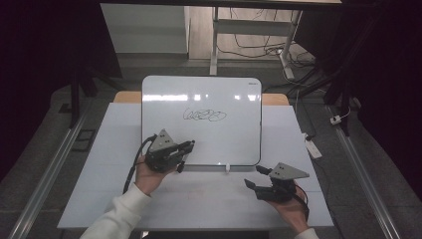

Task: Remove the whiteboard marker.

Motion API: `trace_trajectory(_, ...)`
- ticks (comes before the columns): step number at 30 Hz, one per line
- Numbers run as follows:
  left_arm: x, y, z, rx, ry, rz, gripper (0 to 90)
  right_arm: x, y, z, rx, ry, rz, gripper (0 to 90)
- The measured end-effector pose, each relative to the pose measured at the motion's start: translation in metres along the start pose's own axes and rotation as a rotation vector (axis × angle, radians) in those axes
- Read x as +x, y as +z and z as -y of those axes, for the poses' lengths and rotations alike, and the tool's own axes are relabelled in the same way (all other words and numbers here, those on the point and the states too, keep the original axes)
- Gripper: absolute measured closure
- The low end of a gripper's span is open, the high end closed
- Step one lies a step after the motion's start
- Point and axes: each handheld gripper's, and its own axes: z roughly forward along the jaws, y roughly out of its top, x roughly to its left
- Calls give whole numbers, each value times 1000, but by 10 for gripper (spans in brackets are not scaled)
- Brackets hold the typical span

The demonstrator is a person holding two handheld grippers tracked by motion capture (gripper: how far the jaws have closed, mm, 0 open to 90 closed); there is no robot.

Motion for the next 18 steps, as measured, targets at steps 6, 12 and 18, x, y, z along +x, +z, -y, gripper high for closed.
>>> trace_trajectory(6,-17,14,-6,-5,23,55,816,22,25,-22,10,40,-100,376)
trace_trajectory(12,-28,22,-8,-10,43,78,815,38,46,-36,31,45,-141,390)
trace_trajectory(18,-34,25,-9,-20,49,81,815,50,66,-51,36,64,-165,421)
